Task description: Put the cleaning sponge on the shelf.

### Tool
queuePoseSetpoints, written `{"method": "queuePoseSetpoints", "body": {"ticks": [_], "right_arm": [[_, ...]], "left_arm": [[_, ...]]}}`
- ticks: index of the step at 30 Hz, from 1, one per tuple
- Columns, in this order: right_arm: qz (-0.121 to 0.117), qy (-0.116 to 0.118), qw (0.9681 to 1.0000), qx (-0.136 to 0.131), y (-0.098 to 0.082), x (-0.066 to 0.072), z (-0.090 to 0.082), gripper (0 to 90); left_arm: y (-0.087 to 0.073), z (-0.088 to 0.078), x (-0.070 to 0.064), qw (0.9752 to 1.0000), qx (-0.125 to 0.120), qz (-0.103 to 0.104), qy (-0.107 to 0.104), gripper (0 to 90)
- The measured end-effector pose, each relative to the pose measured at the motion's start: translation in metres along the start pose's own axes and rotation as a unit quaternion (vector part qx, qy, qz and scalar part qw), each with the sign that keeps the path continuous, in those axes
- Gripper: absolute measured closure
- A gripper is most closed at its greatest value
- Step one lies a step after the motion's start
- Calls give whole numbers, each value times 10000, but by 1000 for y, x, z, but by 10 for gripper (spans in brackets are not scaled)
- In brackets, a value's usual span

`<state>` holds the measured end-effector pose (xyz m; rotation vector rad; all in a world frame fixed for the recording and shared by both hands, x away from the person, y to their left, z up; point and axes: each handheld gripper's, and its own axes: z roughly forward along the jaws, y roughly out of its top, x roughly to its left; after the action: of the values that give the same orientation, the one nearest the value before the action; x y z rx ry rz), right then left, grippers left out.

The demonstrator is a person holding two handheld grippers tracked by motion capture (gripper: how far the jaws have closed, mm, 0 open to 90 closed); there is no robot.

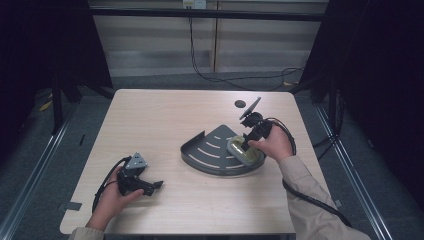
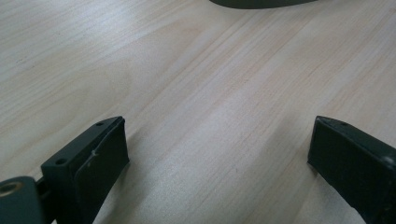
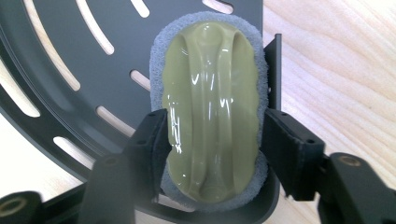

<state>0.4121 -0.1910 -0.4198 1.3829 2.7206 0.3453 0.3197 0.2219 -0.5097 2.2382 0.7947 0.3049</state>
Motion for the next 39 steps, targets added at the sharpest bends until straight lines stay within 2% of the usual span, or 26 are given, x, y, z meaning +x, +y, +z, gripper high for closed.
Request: {"method": "queuePoseSetpoints", "body": {"ticks": [3,9,16,21,22,25,28,32,33,36,38,39], "right_arm": [[25,15,10000,84,0,0,0,336],[-18,39,10000,-8,-3,1,-3,311],[-89,126,9998,-147,-10,5,-14,278],[-131,174,9997,-67,-19,8,-21,231],[-179,152,9997,-94,-22,9,-22,235],[-213,279,9992,-166,-30,13,-26,228],[-340,228,9990,-181,-41,16,-29,216],[-391,312,9983,-286,-58,21,-30,206],[-437,218,9983,-315,-67,23,-29,205],[-472,175,9982,-316,-74,25,-27,204],[-521,227,9977,-370,-86,26,-25,205],[-521,227,9977,-370,-86,26,-25,205]], "left_arm": [[0,0,0,10000,-2,-1,-2,43],[0,0,0,10000,1,5,0,43],[0,0,0,10000,19,28,0,43],[0,0,0,10000,12,25,-2,43],[0,0,0,10000,14,31,-2,43],[0,0,0,10000,11,24,-3,43],[0,0,0,10000,15,33,-2,43],[0,0,1,10000,2,47,0,43],[0,0,1,10000,2,47,4,43],[0,0,1,10000,-2,49,4,43],[-1,-1,0,10000,3,30,-3,43],[-1,-1,0,10000,3,30,-3,43]]}}
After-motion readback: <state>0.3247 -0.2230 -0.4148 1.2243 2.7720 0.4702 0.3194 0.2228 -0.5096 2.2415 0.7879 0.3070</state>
